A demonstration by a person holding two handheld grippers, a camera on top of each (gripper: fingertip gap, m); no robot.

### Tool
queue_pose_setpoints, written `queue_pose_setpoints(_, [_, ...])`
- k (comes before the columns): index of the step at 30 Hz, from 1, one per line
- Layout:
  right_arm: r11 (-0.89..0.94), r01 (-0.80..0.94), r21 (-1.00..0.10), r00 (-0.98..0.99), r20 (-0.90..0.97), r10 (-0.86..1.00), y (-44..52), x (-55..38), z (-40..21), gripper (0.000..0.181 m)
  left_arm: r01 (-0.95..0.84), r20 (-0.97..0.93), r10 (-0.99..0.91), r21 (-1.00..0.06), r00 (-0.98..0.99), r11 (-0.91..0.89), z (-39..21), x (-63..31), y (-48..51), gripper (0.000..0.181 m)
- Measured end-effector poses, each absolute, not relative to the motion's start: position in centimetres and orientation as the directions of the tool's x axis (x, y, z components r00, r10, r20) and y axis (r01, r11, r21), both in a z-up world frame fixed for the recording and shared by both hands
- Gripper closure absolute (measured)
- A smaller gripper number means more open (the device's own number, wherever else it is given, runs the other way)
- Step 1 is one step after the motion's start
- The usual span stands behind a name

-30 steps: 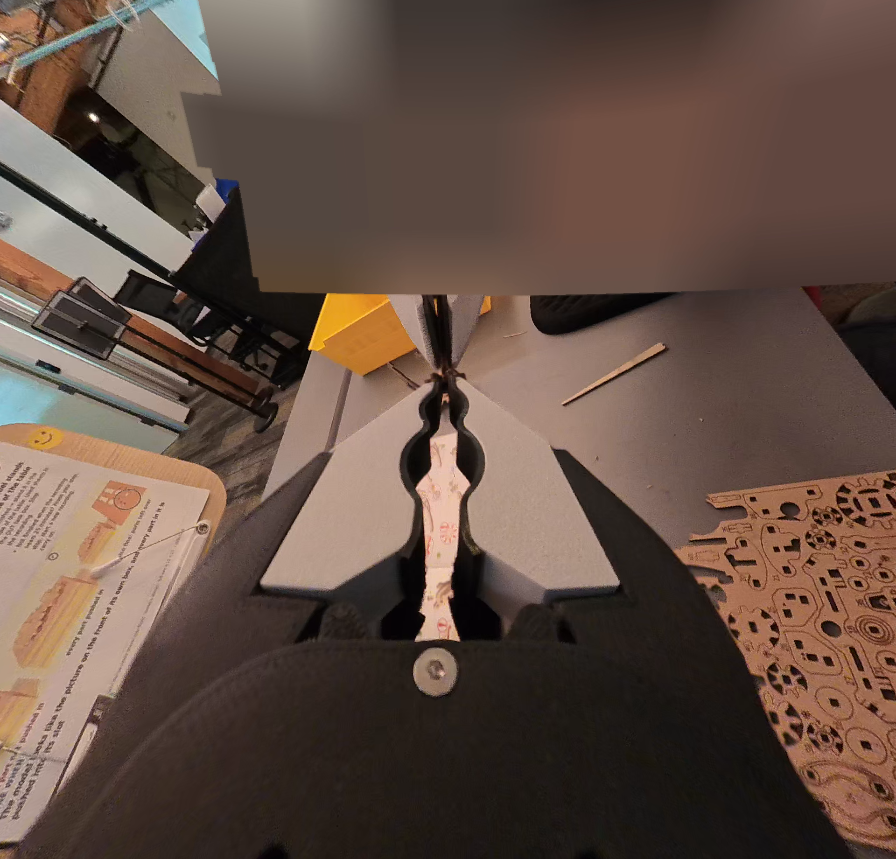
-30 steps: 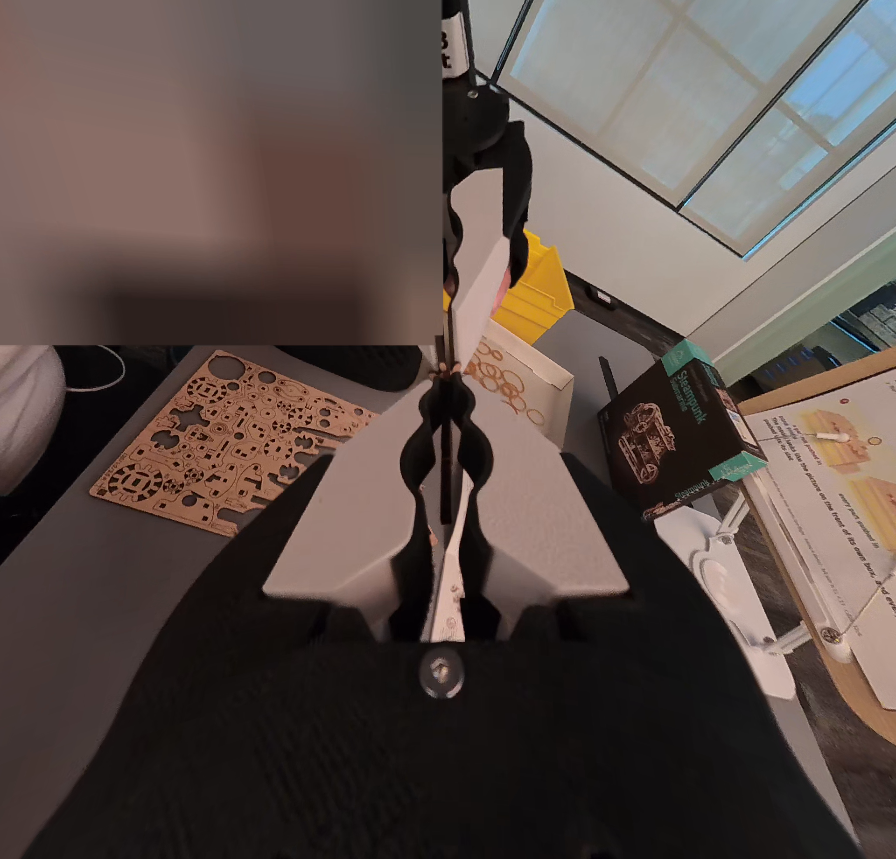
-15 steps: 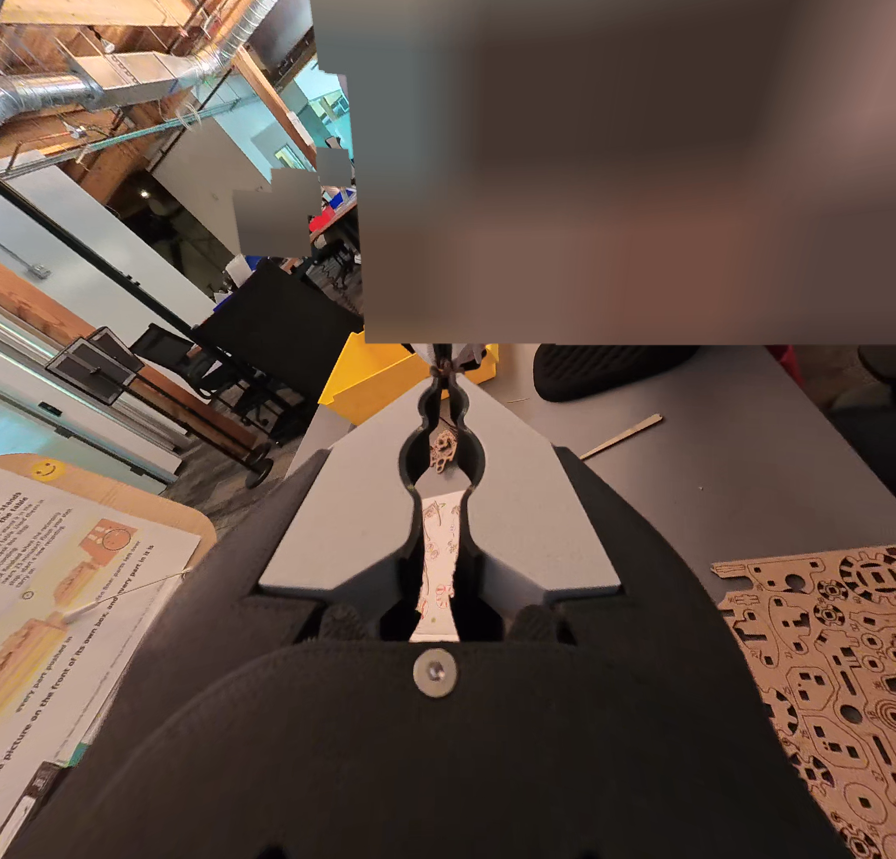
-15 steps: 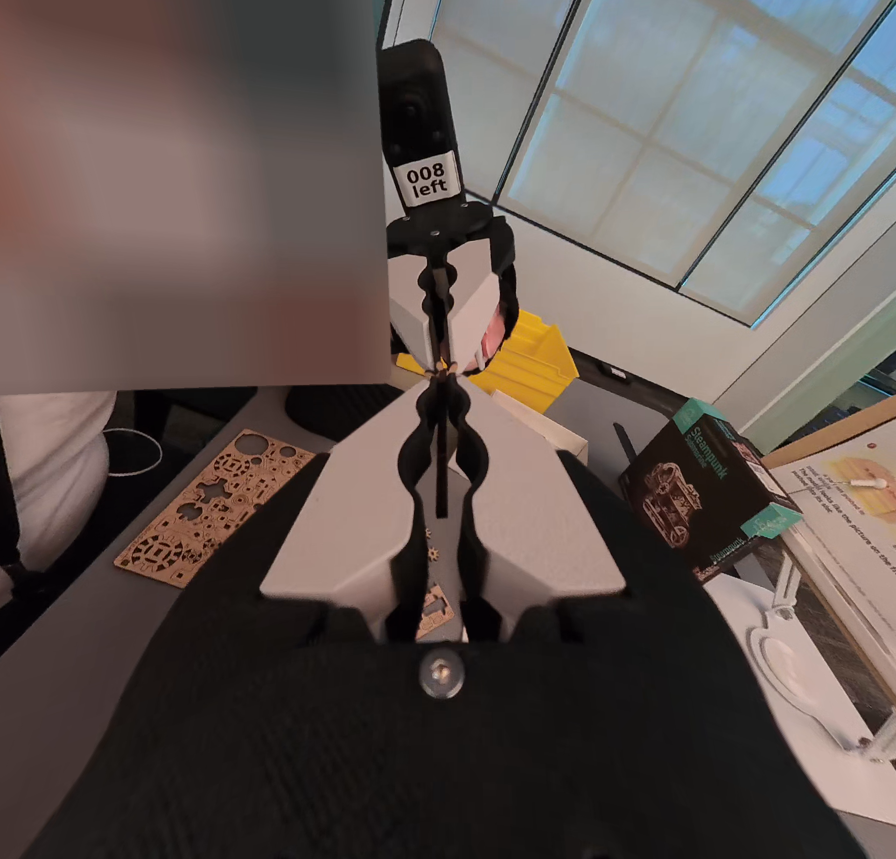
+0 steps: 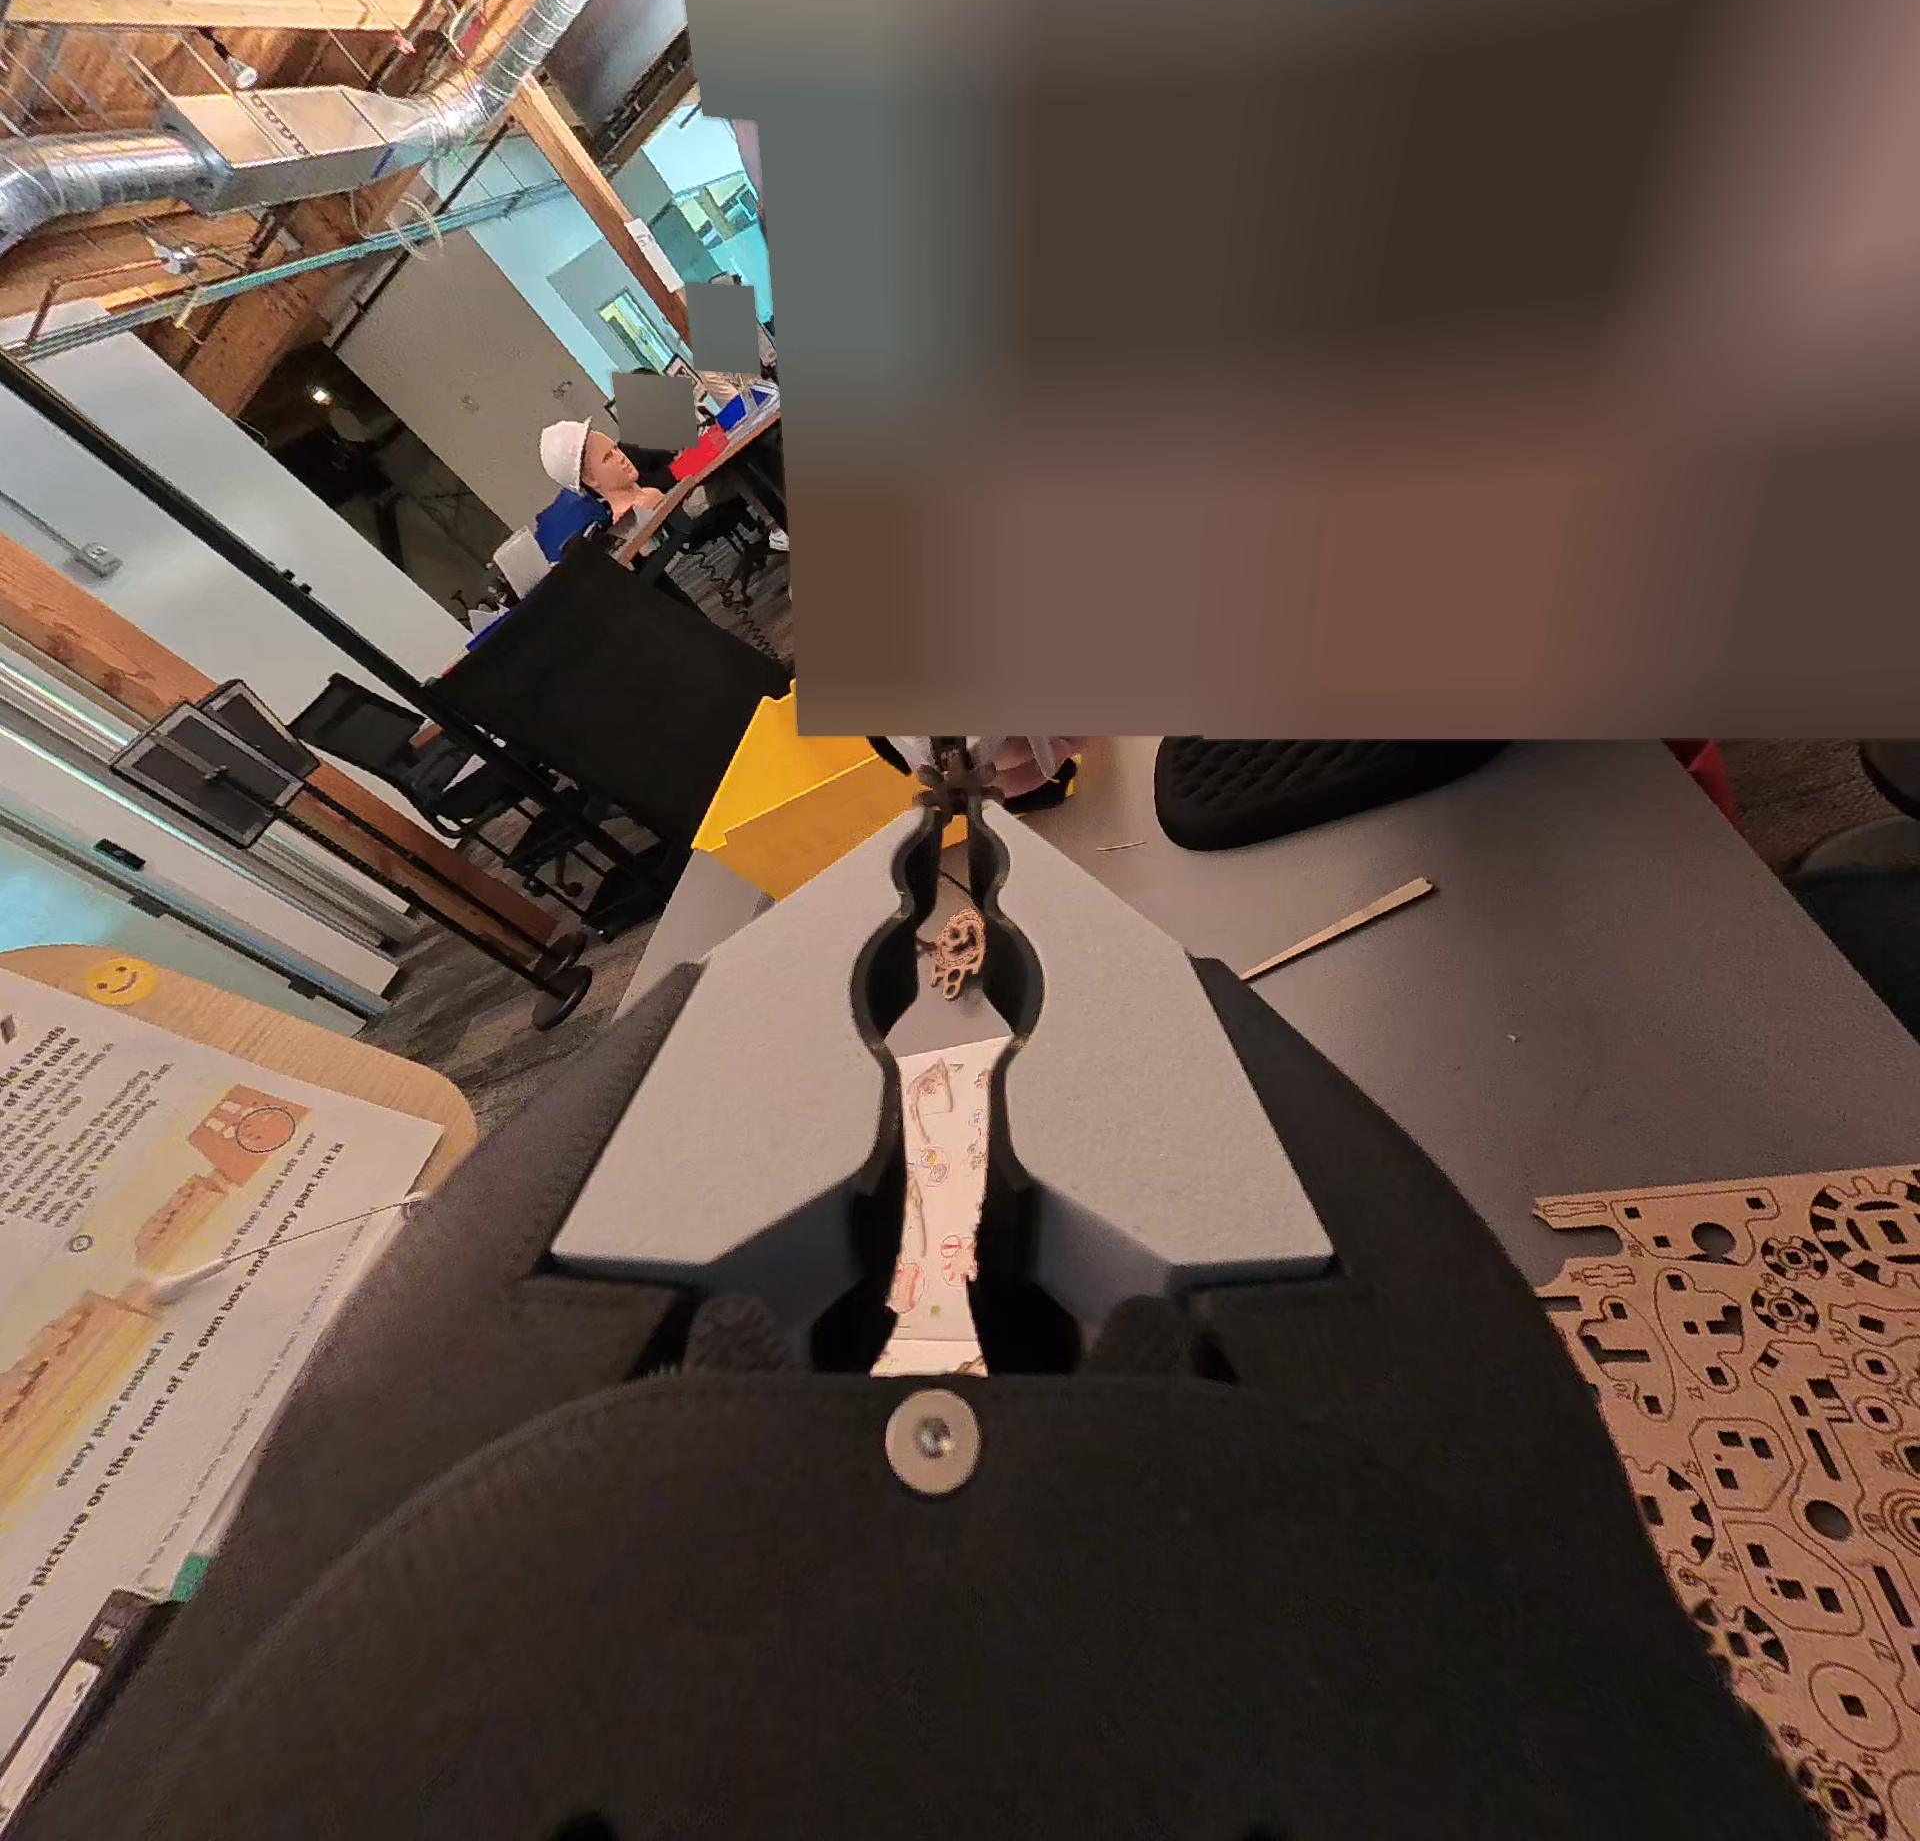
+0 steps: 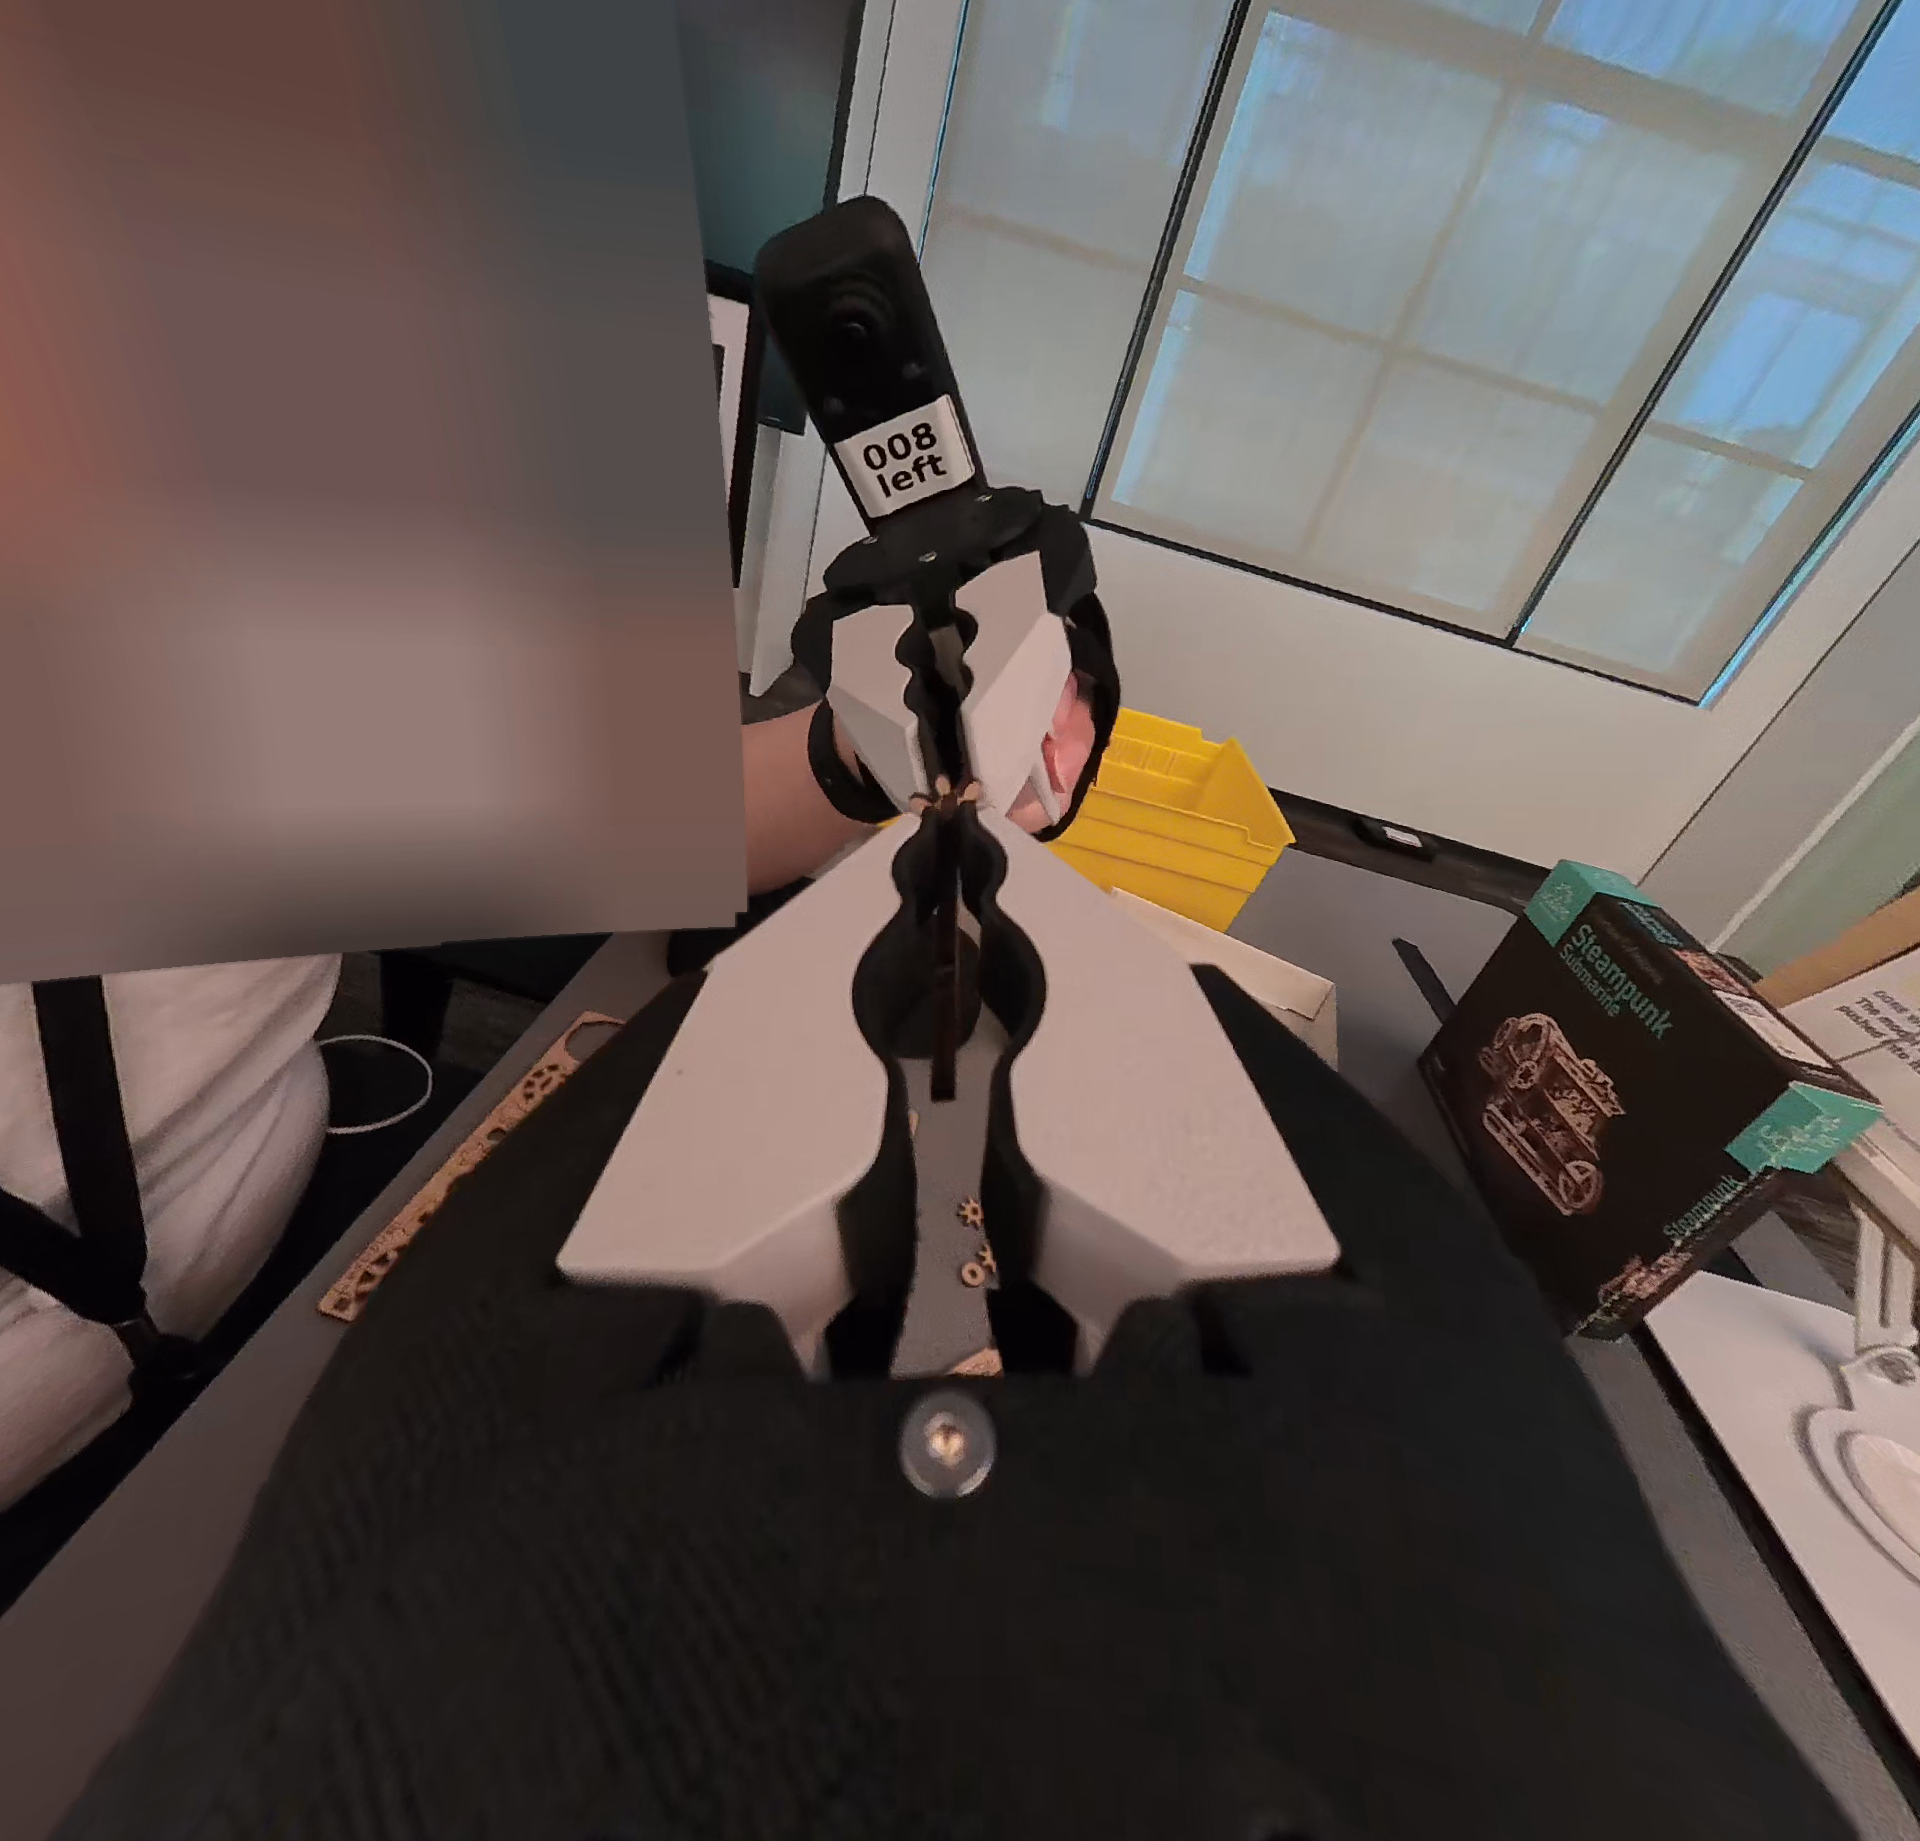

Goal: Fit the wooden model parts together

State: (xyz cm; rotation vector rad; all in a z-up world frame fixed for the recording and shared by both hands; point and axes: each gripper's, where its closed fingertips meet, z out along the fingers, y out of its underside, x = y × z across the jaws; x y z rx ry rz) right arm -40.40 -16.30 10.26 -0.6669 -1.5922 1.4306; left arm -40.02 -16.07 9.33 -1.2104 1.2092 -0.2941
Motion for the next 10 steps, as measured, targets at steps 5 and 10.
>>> queue_pose_setpoints(5, [-0.009, -0.118, -0.993, -0.528, 0.055, 0.847, -15.8, -40.6, 10.9, 0.180, -0.334, -0.483, -0.751, -0.871, 0.450, 0.360, 10.0, -40.2, -15.7, 0.181])
queue_pose_setpoints(10, [-0.283, -0.003, -0.959, -0.588, -0.227, 0.776, -15.1, -41.2, 11.0, 0.180, -0.320, -0.484, -0.739, -0.873, 0.469, 0.368, 10.3, -40.9, -15.2, 0.176])
